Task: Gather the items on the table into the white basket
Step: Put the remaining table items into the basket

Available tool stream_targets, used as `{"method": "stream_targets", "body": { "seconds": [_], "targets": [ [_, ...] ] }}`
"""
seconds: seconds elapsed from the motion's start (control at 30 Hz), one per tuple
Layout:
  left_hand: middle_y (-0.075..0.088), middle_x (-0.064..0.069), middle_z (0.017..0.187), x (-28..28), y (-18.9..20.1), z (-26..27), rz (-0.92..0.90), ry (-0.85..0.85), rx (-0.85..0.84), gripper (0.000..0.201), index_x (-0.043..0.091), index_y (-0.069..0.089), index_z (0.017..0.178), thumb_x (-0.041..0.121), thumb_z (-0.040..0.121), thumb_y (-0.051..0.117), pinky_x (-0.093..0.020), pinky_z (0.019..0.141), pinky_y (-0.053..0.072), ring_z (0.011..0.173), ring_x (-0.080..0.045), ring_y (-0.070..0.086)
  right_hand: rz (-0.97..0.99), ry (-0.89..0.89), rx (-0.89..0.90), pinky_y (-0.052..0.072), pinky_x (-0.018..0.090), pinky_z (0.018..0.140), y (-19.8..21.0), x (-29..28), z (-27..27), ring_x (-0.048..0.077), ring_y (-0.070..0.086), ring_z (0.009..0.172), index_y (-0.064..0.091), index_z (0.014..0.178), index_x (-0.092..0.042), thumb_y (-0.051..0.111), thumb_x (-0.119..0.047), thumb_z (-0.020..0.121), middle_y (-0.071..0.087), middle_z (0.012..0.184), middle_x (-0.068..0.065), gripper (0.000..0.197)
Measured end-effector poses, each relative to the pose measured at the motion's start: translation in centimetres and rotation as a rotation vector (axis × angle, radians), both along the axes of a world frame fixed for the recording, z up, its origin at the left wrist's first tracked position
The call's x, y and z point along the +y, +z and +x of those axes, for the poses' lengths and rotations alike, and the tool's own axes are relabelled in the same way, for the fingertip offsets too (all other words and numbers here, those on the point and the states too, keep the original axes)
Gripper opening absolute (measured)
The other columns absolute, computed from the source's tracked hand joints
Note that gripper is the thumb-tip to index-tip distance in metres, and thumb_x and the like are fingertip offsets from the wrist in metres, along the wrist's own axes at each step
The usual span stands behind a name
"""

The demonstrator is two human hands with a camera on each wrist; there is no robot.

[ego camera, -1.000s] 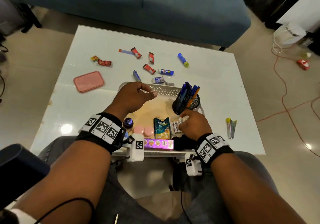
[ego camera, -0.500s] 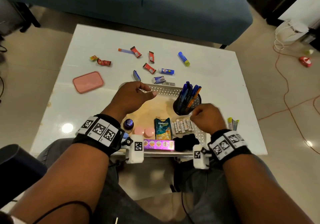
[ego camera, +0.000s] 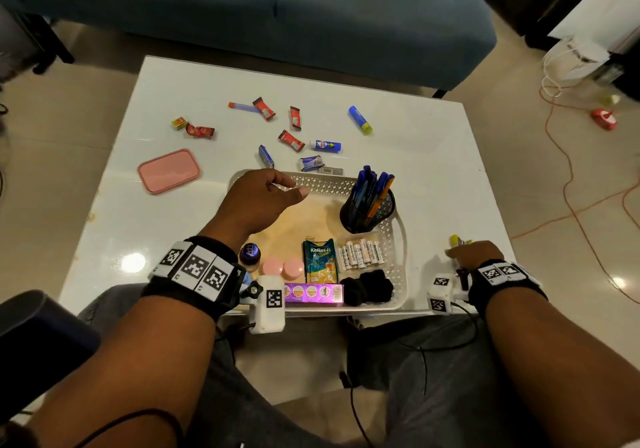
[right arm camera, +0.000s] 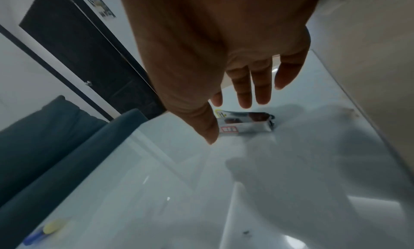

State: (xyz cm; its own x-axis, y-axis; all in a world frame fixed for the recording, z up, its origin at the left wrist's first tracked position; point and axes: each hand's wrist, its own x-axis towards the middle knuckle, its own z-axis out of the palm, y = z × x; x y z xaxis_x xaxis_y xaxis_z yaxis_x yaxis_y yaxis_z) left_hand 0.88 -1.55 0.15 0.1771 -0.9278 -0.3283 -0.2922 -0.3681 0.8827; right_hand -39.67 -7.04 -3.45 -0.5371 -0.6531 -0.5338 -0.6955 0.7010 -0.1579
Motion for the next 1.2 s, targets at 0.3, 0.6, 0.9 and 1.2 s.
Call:
{"method": "stream_targets", "body": {
  "seconds": [0.3, 0.6, 0.9, 1.2],
  "targets": [
    [0.067, 0.001, 0.084, -0.2, 0.1, 0.7, -0.01, 0.028, 0.019, 0.031, 0.024, 0.071, 0.099, 0.047, 0.08, 0.08, -0.042, 0.088, 0.058, 0.085, -0.018, 0.066, 0.014, 0.041, -0.083, 0.05, 0.027, 0.066, 0.6, 1.0, 2.0, 0.027, 0.066, 0.105, 0.061, 0.101, -0.016, 0.072, -0.022, 0.08, 0.068, 0.115, 0.014, 0.024],
    [0.068, 0.004, 0.084, -0.4, 1.1, 1.3, -0.063, 0.062, 0.063, 0.026, 0.027, 0.071, 0.089, 0.049, 0.08, 0.08, -0.04, 0.083, 0.057, 0.081, -0.015, 0.064, -0.91, 0.129, -0.41, 0.05, 0.033, 0.074, 10.3, 4.2, 9.5, 0.021, 0.071, 0.069, 0.064, 0.086, -0.039, 0.076, -0.005, 0.078, 0.073, 0.079, 0.009, 0.037],
    [0.068, 0.002, 0.086, -0.2, 1.7, 1.4, -0.091, 0.071, 0.078, 0.027, 0.023, 0.071, 0.095, 0.045, 0.082, 0.079, -0.039, 0.084, 0.057, 0.079, -0.015, 0.065, -0.501, 0.712, -0.096, 0.038, 0.026, 0.056, 5.0, 4.9, 21.2, 0.02, 0.062, 0.073, 0.058, 0.075, -0.02, 0.066, -0.02, 0.077, 0.064, 0.073, -0.005, 0.008],
    [0.065, 0.007, 0.079, -0.5, 0.6, 1.8, -0.088, 0.076, 0.124, 0.027, 0.026, 0.072, 0.096, 0.046, 0.08, 0.081, -0.035, 0.081, 0.054, 0.077, -0.014, 0.063, -0.334, 0.859, 0.114, 0.041, 0.03, 0.064, 1.4, 2.6, 23.9, 0.033, 0.064, 0.089, 0.059, 0.093, -0.01, 0.055, -0.011, 0.081, 0.068, 0.093, 0.01, 0.013]
  ]
}}
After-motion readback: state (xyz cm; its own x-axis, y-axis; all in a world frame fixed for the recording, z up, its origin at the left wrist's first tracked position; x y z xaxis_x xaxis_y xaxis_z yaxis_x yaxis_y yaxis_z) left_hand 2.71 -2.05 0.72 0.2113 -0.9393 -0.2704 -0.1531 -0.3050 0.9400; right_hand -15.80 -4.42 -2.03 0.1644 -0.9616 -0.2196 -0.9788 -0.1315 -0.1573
